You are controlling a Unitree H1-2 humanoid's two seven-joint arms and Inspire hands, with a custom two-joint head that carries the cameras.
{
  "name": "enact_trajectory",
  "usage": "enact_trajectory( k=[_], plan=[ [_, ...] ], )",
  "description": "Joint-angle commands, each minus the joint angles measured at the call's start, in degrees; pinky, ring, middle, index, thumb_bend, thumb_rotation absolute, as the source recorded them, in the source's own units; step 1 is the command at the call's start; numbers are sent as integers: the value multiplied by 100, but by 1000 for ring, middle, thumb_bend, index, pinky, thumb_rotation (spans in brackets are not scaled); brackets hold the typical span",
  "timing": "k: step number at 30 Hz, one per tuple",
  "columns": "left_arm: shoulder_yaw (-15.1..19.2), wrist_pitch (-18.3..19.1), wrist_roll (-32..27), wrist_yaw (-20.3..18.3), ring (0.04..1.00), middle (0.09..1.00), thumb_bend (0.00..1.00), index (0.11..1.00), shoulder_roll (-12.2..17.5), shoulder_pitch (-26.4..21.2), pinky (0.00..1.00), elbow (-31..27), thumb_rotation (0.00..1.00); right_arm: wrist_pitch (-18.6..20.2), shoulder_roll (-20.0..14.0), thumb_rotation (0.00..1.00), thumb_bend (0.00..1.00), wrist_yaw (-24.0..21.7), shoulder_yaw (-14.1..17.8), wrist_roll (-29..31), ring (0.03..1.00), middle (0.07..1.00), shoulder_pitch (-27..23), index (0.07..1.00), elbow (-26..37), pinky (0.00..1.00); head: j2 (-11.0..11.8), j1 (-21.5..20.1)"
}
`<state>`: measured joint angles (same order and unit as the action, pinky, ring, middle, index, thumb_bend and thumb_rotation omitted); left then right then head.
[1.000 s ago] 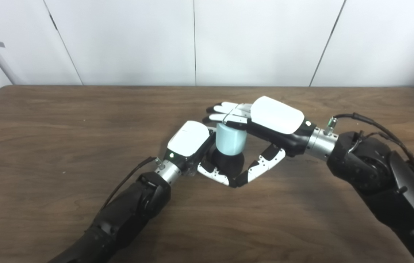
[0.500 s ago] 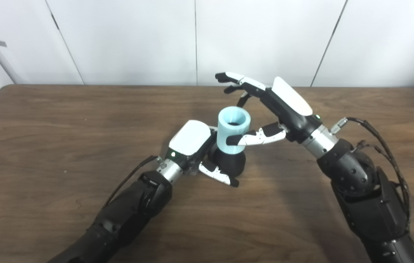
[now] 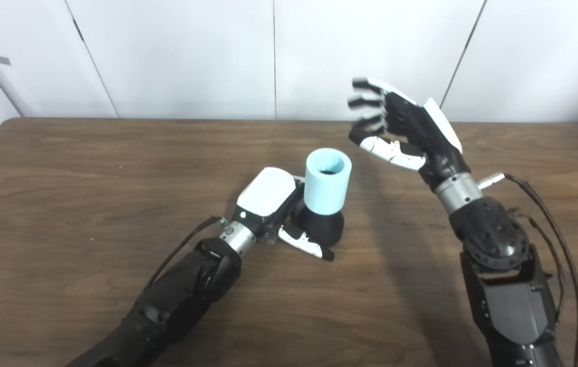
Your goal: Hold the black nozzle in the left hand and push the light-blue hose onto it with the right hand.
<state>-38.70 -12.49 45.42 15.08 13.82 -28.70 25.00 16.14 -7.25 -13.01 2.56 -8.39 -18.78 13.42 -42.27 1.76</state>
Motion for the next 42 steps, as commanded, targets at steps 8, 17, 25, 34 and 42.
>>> enact_trajectory(
  k=[8, 17, 25, 34, 42],
  plan=[
    [-327, 43, 158, -706, 403, 473, 528, 484, 37, 597, 291, 495, 0, 484, -40, 127, 496, 310, 179, 300, 492, 640, 304, 677, 281, 370, -3, -61],
    [-314, -5, 96, -724, 392, 472, 528, 484, 54, 611, 297, 480, 0, 204, 1, 12, 515, 622, 133, 312, 453, 478, 595, 519, 20, 368, -9, -60],
    [-308, 79, 46, -837, 411, 473, 528, 484, 73, 614, 298, 413, 0, -91, 217, 0, 521, 1026, 194, 333, 455, 468, 653, 508, -555, 358, 14, -9],
    [-327, 1369, -148, -2797, 670, 680, 810, 721, 419, 430, 624, -505, 214, -448, 473, 0, 524, 1328, 223, 384, 468, 476, 635, 504, -817, 371, -20, 58],
    [-250, 1814, -188, -3283, 996, 992, 986, 936, 502, 503, 968, -806, 307, -536, 500, 0, 523, 1431, 219, 405, 465, 468, 656, 510, -877, 368, -53, 64]
  ],
)
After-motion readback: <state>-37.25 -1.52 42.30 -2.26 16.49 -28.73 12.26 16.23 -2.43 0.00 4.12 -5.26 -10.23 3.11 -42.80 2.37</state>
